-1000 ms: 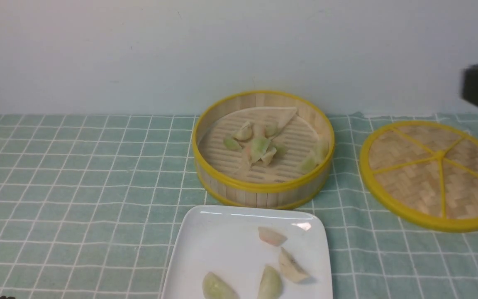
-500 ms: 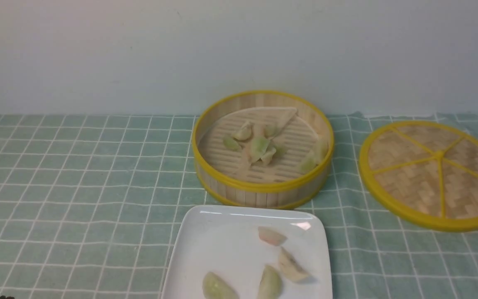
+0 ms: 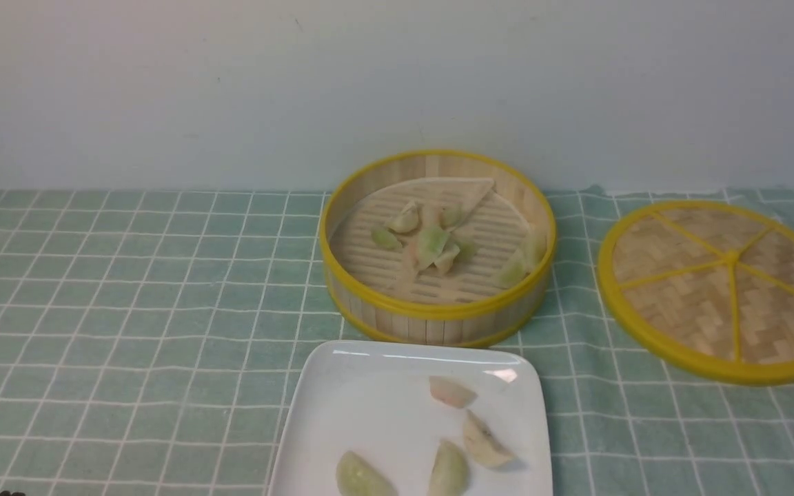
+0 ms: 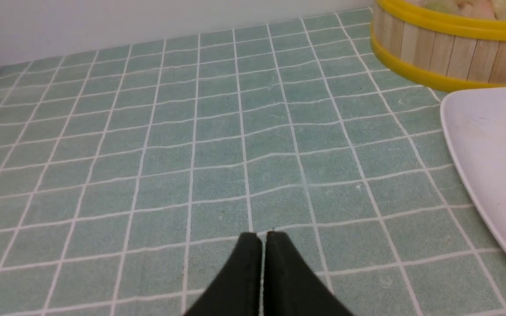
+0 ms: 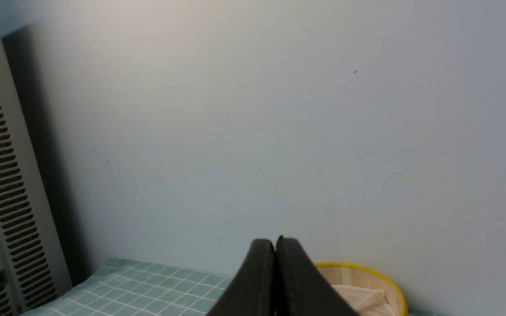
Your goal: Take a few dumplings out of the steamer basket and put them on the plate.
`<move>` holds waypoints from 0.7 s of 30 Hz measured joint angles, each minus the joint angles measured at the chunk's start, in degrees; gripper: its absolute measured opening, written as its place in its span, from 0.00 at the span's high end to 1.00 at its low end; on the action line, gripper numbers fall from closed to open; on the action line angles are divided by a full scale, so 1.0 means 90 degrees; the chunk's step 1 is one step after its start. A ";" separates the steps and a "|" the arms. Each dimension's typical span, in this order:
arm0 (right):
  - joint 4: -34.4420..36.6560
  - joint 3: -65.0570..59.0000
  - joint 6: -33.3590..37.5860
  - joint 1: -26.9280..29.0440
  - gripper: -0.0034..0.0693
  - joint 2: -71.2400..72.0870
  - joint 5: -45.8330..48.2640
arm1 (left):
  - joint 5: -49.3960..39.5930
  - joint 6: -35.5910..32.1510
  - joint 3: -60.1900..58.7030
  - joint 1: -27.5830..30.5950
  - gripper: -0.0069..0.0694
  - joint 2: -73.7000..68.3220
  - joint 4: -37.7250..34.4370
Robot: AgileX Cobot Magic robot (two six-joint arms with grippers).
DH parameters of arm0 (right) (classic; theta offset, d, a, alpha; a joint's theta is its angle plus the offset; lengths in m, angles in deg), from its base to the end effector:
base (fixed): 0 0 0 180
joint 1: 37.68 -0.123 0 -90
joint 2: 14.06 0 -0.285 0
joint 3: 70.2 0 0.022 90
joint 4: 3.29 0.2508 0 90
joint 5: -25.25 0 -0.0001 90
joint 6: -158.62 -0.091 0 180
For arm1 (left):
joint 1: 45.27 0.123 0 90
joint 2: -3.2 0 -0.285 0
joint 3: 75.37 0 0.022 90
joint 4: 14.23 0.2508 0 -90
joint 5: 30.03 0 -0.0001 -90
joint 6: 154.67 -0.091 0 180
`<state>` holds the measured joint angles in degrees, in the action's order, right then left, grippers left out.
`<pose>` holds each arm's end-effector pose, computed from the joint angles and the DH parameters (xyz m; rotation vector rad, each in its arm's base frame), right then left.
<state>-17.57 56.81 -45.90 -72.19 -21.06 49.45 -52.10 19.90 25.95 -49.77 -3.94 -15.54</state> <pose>0.0162 -0.0001 0.3123 -0.2138 1.4692 0.5789 0.0521 -0.0049 0.1706 0.1490 1.8770 -0.0115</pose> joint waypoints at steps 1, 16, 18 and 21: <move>0.0076 0.0000 0.0083 0.0000 0.97 0.0000 0.0000 | 0.0000 0.0000 0.0000 0.0000 0.92 0.0000 0.0000; 0.1437 -0.0764 0.1932 0.0785 0.97 0.0000 -0.0050 | 0.0000 0.0000 0.0000 0.0000 0.92 0.0000 -0.0006; 0.1406 -0.1386 0.1948 0.1819 0.97 0.0000 -0.0050 | 0.0000 0.0000 0.0000 0.0000 0.92 0.0000 -0.0006; 0.1382 -0.1947 0.1933 0.2525 0.97 0.0000 -0.0050 | 0.0000 0.0000 0.0000 0.0000 0.92 0.0000 -0.0006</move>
<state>-5.13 39.29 -28.51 -49.47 -21.06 49.00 -52.10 19.90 25.95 -49.77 -3.94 -15.59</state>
